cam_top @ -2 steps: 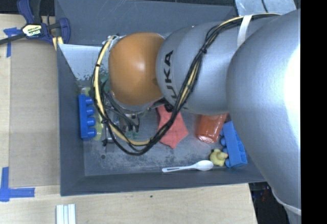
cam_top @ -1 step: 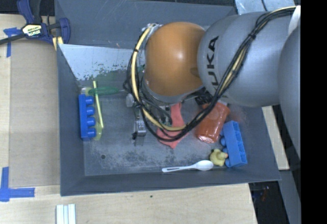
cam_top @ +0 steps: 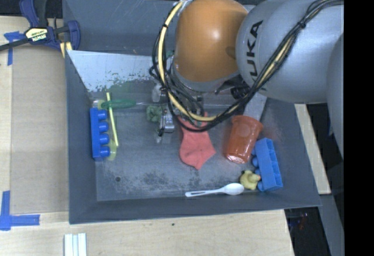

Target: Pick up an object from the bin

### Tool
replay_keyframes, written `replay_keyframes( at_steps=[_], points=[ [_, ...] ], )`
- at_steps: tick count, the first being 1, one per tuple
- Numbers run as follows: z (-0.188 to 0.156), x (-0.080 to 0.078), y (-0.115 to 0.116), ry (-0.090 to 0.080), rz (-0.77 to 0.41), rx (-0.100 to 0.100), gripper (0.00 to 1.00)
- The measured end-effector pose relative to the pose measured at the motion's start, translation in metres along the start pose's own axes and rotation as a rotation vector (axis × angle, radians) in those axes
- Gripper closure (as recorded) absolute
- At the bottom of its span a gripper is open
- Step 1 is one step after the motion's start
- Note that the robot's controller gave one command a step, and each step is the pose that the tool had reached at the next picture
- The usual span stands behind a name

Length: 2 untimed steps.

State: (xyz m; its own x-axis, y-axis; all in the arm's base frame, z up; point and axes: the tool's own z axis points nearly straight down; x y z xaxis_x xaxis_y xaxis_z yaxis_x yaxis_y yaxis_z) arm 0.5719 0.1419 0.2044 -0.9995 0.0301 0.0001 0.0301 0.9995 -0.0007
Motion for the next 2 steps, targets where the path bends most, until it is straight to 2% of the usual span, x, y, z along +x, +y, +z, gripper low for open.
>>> replay_keyframes(
  at_steps=[1,2],
  points=[
    [-0.003,0.015,-0.048,-0.002,0.054,-0.002,0.00],
    [0.036,-0.028,-0.053,-0.016,0.074,-0.005,0.00]
  ],
)
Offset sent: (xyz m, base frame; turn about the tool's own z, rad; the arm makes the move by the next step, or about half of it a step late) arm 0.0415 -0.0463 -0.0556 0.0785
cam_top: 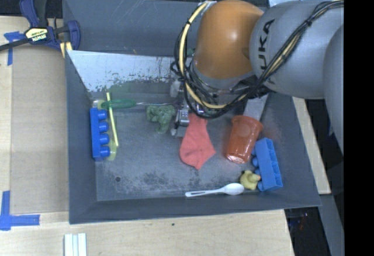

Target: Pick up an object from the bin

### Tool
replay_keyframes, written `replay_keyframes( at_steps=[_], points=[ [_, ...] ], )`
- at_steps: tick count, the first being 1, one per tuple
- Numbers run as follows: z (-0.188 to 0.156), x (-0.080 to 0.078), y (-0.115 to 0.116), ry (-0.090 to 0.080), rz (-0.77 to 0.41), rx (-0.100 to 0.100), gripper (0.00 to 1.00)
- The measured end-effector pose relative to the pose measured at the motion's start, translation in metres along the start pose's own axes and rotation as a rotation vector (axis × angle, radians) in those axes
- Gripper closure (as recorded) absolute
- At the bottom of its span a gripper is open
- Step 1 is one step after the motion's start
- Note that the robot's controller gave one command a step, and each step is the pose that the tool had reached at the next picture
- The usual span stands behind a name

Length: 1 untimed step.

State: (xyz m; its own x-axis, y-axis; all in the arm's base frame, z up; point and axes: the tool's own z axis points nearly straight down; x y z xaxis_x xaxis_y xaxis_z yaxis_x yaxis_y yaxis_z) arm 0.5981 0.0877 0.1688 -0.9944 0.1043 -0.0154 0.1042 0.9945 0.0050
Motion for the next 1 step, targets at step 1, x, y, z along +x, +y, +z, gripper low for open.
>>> replay_keyframes(
  at_steps=[1],
  points=[
    [0.0035,0.0188,-0.0450,0.007,-0.156,0.001,0.00]
  ],
)
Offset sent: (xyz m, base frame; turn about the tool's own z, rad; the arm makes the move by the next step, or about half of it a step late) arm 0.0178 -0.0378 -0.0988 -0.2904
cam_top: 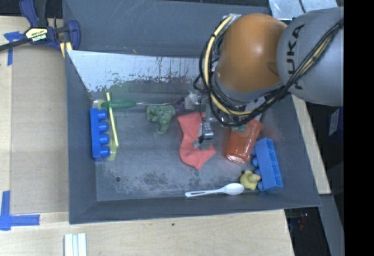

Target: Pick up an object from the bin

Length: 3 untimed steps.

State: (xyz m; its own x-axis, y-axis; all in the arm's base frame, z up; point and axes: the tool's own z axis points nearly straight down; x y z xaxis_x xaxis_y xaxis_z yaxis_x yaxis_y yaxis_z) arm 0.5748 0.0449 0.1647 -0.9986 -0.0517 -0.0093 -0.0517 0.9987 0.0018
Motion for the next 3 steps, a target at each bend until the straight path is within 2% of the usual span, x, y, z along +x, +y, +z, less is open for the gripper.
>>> replay_keyframes(
  at_steps=[1,2,3],
  points=[
    [0.052,-0.023,-0.006,-0.012,-0.089,0.000,0.00],
    [0.076,-0.005,-0.024,-0.004,0.144,-0.001,0.00],
    [0.079,-0.007,-0.077,-0.022,-0.021,-0.002,1.00]
  ],
)
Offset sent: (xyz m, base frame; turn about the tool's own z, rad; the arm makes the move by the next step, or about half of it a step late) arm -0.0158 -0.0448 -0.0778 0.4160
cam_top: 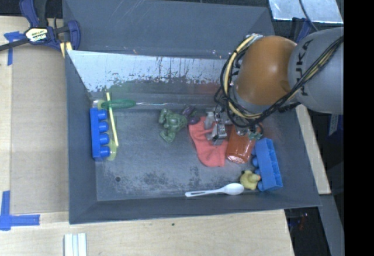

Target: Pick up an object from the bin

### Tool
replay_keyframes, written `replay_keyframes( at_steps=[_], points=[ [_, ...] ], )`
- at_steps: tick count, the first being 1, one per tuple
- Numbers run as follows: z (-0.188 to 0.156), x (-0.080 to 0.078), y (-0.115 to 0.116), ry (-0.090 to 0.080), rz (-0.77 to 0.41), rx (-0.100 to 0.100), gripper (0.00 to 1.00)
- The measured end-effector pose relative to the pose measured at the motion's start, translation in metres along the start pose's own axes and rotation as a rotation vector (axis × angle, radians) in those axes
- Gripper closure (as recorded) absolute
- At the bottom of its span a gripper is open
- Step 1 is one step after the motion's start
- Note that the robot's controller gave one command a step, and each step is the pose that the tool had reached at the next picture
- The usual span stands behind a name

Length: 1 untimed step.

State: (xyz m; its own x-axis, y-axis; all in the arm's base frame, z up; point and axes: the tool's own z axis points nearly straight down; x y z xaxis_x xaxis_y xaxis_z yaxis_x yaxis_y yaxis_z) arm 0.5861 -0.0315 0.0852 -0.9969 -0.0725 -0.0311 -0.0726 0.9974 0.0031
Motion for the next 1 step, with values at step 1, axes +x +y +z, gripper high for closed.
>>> replay_keyframes(
  at_steps=[1],
  points=[
    [-0.0003,0.0001,0.0000,0.000,0.001,0.000,1.00]
  ],
)
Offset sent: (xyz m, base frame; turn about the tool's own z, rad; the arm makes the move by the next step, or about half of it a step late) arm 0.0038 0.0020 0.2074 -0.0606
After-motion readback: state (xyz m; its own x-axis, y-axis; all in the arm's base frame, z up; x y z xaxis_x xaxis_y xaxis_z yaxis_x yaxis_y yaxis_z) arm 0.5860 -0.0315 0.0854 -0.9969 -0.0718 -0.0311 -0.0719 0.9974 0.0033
